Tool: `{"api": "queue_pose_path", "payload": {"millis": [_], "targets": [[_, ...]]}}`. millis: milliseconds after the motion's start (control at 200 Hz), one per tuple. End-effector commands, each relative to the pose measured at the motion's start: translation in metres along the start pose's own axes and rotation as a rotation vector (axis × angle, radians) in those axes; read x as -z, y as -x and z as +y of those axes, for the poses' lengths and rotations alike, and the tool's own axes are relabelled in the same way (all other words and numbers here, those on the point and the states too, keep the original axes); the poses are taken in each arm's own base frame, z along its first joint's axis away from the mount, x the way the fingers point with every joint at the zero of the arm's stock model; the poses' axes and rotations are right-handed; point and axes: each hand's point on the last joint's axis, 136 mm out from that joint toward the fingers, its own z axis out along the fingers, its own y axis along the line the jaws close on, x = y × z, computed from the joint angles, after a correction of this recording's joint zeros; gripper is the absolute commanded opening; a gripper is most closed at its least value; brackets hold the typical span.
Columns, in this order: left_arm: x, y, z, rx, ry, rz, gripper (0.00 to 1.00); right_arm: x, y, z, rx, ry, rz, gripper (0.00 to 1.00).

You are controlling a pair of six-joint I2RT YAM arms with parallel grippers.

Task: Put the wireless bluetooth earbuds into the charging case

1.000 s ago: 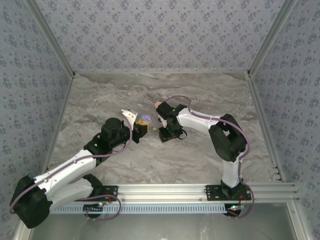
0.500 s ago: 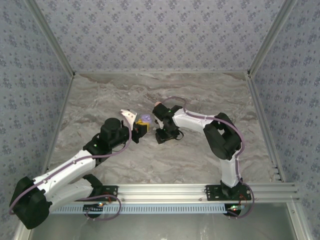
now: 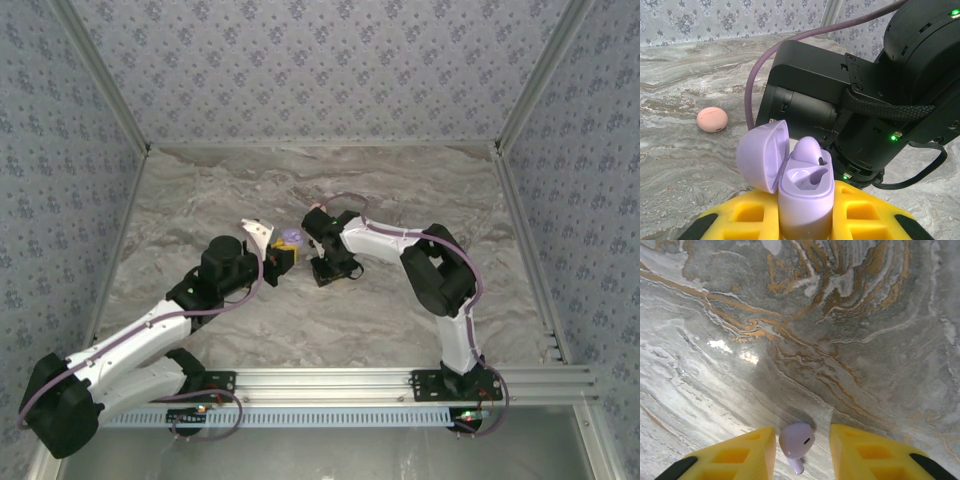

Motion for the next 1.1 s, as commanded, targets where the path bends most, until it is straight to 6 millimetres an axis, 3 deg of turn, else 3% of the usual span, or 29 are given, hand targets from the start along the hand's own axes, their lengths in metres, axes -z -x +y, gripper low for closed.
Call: {"api": "queue_pose_path", "payload": {"millis": [0,325,485,785,1094], "targets": [[0.004,0.024,-0.009,-0.012,-0.025,-0.064,0.21,-0.003,-0.003,-0.010,-0.021,-0.068,0.021,0.33],[0.003,0.023,-0.009,-0.009,-0.025,-0.062,0.20,0.003,-0.003,-0.013,-0.030,-0.085,0.012,0.30],[0.004,0.024,-0.010,-0.011,-0.028,-0.064,0.20,0.001,-0.002,-0.007,-0.028,-0.051,0.012,0.35],[0.004,0.024,-0.010,-0.008,-0.031,-0.062,0.20,0.002,0.005,-0.003,-0.035,-0.013,0.000,0.35],[0.004,0.024,-0.010,-0.011,-0.030,-0.063,0.20,-0.008,0.001,-0.005,-0.030,-0.030,0.043,0.33]]}}
